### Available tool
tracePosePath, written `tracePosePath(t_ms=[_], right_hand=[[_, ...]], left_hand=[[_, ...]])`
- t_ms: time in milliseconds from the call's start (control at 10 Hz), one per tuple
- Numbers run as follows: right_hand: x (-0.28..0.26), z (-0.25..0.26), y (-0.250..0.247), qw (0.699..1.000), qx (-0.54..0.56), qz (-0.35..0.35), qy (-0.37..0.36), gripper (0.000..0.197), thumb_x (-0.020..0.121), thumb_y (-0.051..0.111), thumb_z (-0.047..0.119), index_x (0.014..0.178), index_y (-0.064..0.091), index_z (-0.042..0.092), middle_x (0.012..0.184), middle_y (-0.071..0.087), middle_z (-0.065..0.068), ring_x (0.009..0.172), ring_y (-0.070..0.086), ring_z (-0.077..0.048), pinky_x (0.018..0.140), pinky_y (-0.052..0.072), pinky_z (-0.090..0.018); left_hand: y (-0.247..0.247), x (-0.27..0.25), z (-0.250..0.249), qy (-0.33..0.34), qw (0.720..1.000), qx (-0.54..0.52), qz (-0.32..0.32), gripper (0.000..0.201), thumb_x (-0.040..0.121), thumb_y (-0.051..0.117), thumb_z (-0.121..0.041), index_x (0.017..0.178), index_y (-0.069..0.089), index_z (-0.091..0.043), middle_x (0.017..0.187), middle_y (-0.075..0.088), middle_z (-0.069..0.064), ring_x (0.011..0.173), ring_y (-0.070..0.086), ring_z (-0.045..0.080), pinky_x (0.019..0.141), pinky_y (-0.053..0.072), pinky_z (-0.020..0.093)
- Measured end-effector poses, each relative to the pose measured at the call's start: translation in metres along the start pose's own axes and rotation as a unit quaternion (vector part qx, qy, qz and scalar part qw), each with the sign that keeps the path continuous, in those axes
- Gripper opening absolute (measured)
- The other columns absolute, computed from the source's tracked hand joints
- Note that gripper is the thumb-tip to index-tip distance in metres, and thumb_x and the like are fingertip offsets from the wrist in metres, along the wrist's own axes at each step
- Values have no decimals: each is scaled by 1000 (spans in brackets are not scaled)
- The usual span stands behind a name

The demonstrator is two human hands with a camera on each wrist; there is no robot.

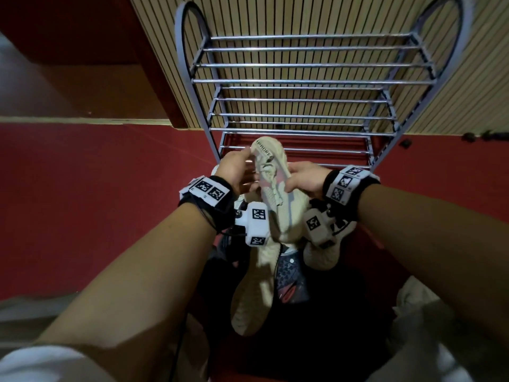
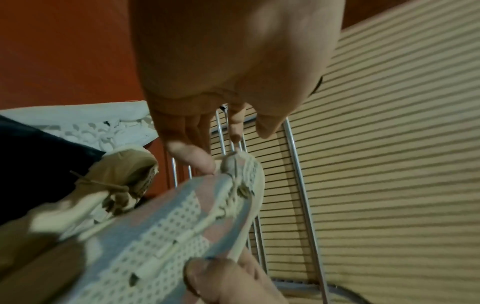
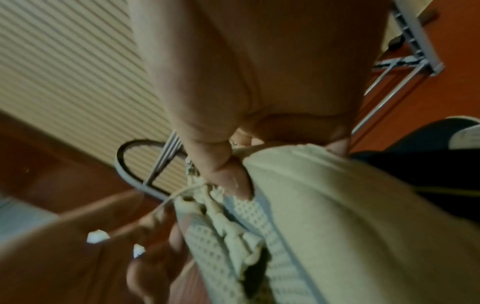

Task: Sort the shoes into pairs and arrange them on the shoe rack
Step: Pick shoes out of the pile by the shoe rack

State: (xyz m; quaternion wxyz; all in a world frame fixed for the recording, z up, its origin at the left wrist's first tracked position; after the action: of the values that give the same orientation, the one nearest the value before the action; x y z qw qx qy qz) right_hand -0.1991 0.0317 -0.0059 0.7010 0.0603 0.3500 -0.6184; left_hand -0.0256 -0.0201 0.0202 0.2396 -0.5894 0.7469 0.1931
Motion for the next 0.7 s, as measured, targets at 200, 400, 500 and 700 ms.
tracePosePath(t_ms=[200,400,500,700], right_hand=[[-45,32,-53,990,-53,-125,22,18,68,70,7,80,61,17,74,65,-7,61,62,-24,49,52,-27],[-61,66,-71,977,-160,-138,28,28,69,75,10,96,67,9,93,72,-13,84,70,-31,77,59,-45],[-57,75,-69,975,-173,-136,15,27,74,75,11,99,66,9,98,71,-12,90,69,-29,82,58,-45],[-27,62,-75,984,-151,-96,6,38,66,77,16,101,64,7,99,72,-17,94,69,-37,80,56,-58]], left_hand=[[-16,13,17,-25,998,26,-51,15,92,48,-17,78,52,-19,92,61,7,73,60,23,73,54,38],[-9,14,48,-24,989,140,-24,21,88,55,-16,69,49,-22,74,54,-1,77,57,22,81,55,37],[-6,8,49,-7,979,202,-23,22,88,56,-12,70,49,-22,73,53,-1,63,53,16,70,54,34],[-4,30,68,-47,958,283,8,19,93,56,-19,105,65,-7,79,55,2,74,54,22,65,46,29]])
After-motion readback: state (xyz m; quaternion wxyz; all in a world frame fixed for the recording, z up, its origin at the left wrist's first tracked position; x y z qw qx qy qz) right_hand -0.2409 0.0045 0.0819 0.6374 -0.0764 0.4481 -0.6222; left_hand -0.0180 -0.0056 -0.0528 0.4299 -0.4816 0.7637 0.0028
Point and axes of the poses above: each hand's wrist, its own x-axis towards the middle knuckle, its own y-axis out of the palm, z = x × y, the point moved 1 cm from there along x, towards the middle knuckle
